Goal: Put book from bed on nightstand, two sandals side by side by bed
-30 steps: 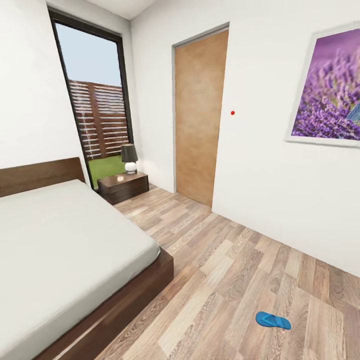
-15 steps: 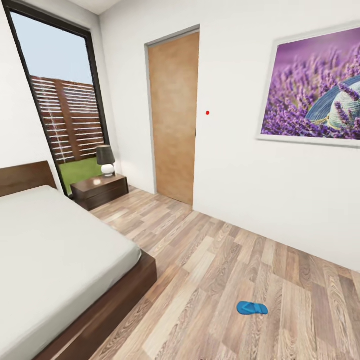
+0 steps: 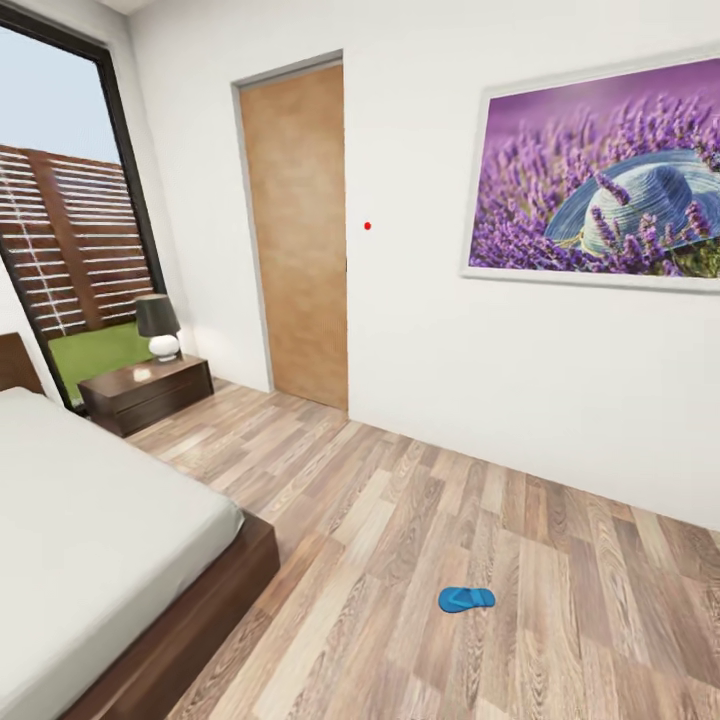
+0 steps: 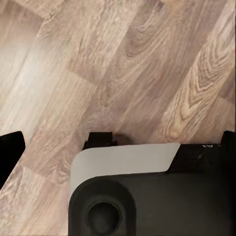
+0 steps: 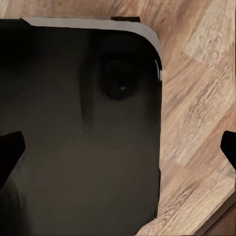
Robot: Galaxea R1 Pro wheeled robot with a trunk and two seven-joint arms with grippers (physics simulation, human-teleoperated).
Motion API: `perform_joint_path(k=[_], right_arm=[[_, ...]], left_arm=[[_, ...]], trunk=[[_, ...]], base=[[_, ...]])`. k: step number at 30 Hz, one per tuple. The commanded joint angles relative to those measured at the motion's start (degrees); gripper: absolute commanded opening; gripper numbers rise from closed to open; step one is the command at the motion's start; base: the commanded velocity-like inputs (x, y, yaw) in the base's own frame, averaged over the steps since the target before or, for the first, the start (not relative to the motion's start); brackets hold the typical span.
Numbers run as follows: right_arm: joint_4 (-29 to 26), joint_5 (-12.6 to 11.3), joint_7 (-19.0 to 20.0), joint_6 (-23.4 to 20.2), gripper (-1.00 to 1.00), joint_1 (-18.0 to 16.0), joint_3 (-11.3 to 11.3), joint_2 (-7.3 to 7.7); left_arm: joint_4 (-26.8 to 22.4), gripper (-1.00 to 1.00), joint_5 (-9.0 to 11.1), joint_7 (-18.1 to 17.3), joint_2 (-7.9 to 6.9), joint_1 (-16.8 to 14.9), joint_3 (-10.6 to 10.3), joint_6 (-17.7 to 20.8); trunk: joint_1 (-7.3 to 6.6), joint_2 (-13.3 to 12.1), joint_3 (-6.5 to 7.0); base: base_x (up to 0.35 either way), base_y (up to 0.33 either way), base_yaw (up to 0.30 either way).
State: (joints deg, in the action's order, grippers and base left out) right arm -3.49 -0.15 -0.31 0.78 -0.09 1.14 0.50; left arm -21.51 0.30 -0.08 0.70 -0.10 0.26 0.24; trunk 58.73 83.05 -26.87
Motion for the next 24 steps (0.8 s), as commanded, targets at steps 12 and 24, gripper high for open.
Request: perform_joint_path(k=[12, 24], right_arm=[[-11.22, 0.01, 0.02, 0.5, 1.0, 0.0, 0.33, 0.07], [-22.82, 0.04, 0.4, 3.83, 1.0, 0.01, 0.38, 0.03]], left_arm=[[-9.18, 1.0, 0.14, -0.01, 0.07, -0.21, 0.09, 0.03], [-14.82, 1.0, 0.41, 0.09, -0.38, -0.68, 0.32, -0.86]], trunk=[[0.0, 0.03, -0.06], [0.0, 0.03, -0.06]], base=[[0.0, 0.0, -0.26], [0.0, 0.0, -0.014]])
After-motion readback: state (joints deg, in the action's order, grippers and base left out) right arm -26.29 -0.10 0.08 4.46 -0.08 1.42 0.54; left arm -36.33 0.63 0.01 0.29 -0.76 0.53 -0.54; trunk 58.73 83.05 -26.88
